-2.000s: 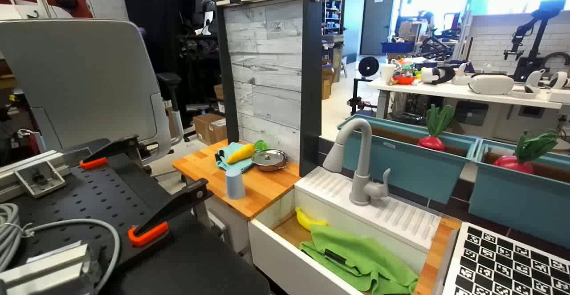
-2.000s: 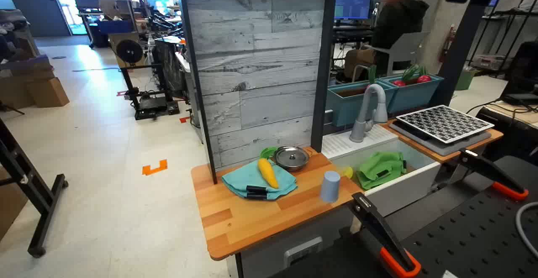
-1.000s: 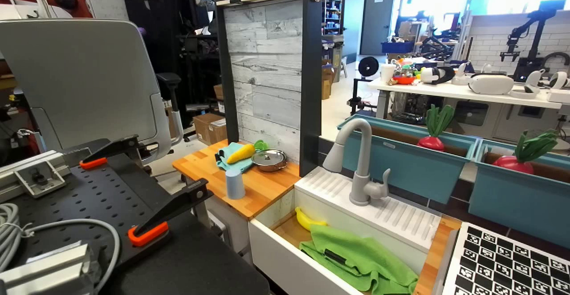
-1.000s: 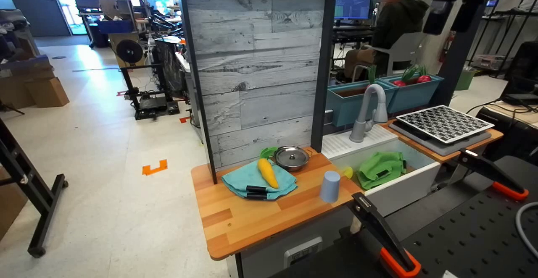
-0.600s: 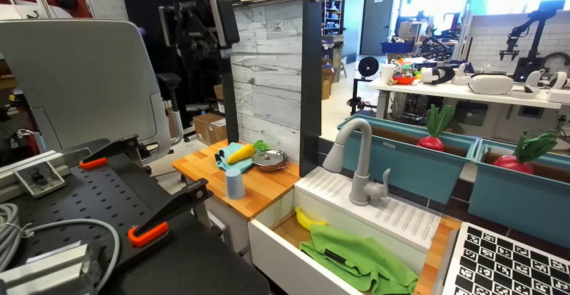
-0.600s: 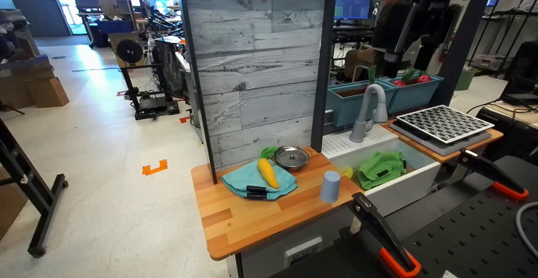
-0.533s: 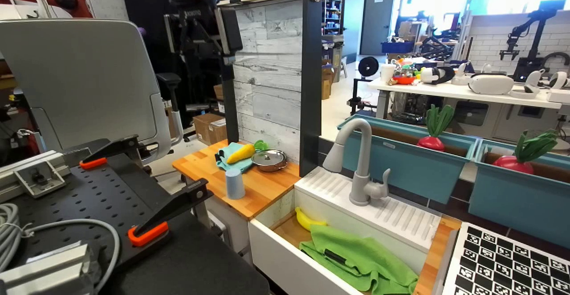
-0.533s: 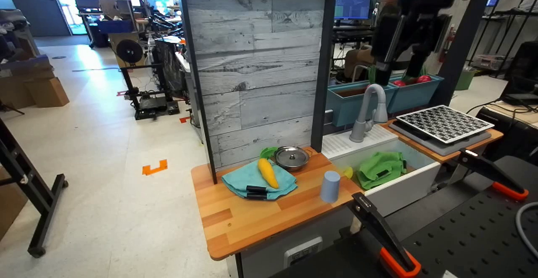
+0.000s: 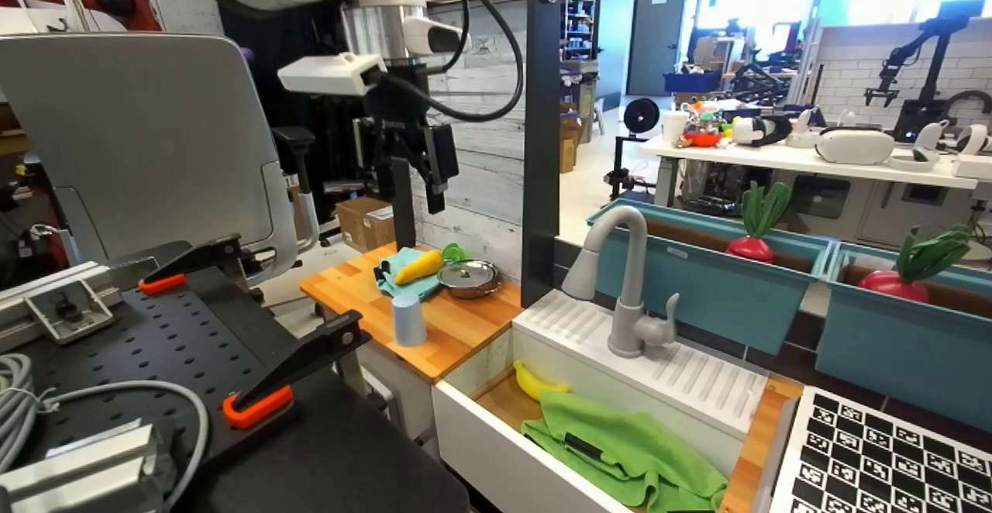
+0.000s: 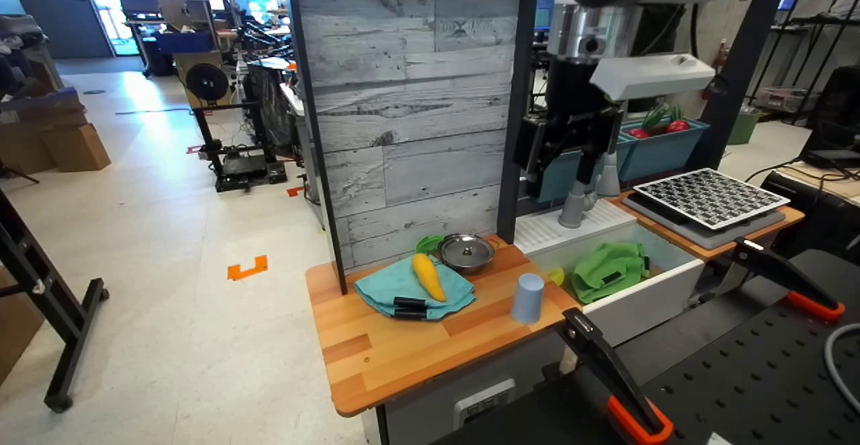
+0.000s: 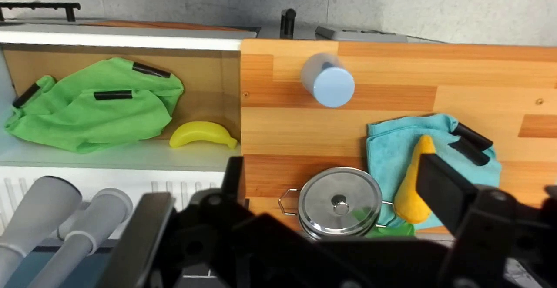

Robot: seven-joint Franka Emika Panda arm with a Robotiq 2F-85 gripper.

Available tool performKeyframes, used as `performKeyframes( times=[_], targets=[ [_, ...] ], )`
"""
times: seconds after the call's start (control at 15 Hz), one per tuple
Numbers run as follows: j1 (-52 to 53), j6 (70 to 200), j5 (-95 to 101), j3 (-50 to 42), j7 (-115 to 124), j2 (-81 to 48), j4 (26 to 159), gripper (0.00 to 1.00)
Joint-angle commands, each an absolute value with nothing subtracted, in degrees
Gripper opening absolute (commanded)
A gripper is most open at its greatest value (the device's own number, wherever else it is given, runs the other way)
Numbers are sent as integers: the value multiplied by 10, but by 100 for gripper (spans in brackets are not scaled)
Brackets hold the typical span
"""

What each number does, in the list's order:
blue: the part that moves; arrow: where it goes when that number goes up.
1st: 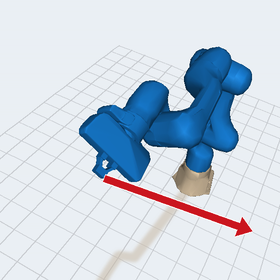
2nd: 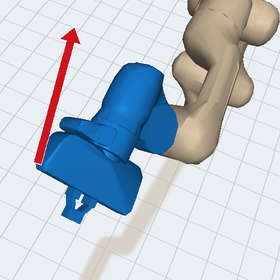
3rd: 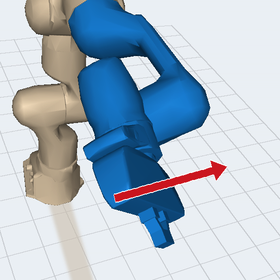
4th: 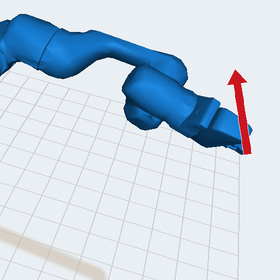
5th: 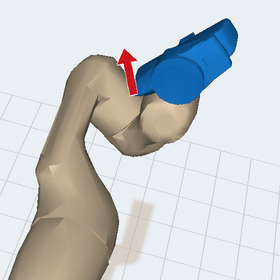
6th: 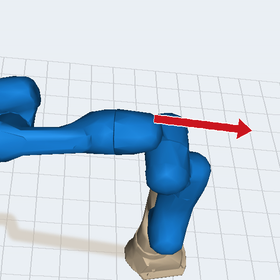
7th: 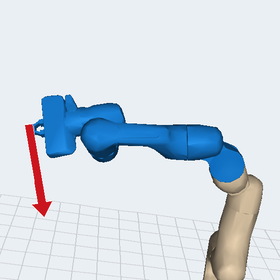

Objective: Remove the lid from the silver pot then move the blue cup to the left

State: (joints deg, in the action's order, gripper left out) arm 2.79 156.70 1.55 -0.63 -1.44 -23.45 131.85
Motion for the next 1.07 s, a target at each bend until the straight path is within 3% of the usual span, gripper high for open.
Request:
performKeyframes(
  times=[0.0, 1.0],
  targets=[
    [45, 1580, 23, -13, 31, -332, 1228, 100],
    [75, 1531, 9, -11, 89, -564, 967, 100]
  ],
)
